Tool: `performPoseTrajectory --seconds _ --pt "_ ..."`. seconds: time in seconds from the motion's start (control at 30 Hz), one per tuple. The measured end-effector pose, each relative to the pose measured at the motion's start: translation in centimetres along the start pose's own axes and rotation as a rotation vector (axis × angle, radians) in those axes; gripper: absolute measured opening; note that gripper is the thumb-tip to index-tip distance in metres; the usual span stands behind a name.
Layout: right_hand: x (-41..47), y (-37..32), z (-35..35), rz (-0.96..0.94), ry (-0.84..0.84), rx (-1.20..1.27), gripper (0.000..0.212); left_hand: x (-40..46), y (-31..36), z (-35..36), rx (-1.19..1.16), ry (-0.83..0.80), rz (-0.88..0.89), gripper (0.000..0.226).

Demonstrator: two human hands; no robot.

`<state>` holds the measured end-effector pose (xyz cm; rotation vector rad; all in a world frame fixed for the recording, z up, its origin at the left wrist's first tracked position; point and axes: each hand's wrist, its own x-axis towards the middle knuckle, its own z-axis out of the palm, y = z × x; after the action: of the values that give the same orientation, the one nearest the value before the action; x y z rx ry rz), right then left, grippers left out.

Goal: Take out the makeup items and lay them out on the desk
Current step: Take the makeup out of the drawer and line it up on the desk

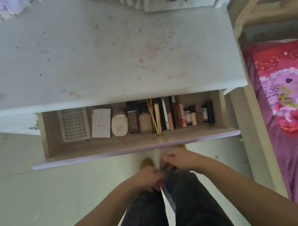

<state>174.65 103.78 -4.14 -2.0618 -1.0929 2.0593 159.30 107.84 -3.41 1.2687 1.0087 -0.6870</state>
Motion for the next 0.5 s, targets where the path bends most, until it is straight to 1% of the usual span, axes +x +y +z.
performPoseTrajectory --seconds 0.03,0.07,0.1,0.13,0.2,0.27,0.33,0.4,0.5 --pt "-1.7 0.6 -1.7 -0.012 -0.032 0.027 0.024 -0.2 1.4 0.0 0.022 -0.077 0.03 0.028" --pt "-3.1 1.5 -3.6 -0.012 -0.029 0.066 0.023 -0.5 3.3 -0.4 0.055 -0.131 0.087 0.029" --pt "-4.3 2.2 -5.7 -0.012 0.012 0.094 0.022 -0.3 5.1 -0.8 0.079 -0.145 0.161 0.028" --pt "-5.0 2.8 -7.8 -0.015 0.077 0.117 0.022 0.2 7.1 -1.3 0.089 -0.117 0.208 0.026" --pt "-4.8 4.2 -11.6 -0.022 0.262 0.068 0.023 2.2 10.7 -2.1 0.075 0.025 0.28 0.024" --pt "-3.0 5.1 -14.3 -0.025 0.447 -0.04 0.027 5.1 13.8 -2.4 0.093 0.262 0.353 0.025" --pt "-1.1 5.4 -15.4 -0.045 0.553 -0.191 0.032 8.5 15.7 -2.3 0.179 0.472 0.371 0.026" --pt "0.7 5.3 -15.8 -0.106 0.584 -0.39 0.032 11.5 16.6 -1.9 0.343 0.601 0.334 0.028" --pt "3.0 4.9 -15.7 -0.139 0.512 -0.591 0.037 14.5 16.3 -1.0 0.643 0.671 0.21 0.046"
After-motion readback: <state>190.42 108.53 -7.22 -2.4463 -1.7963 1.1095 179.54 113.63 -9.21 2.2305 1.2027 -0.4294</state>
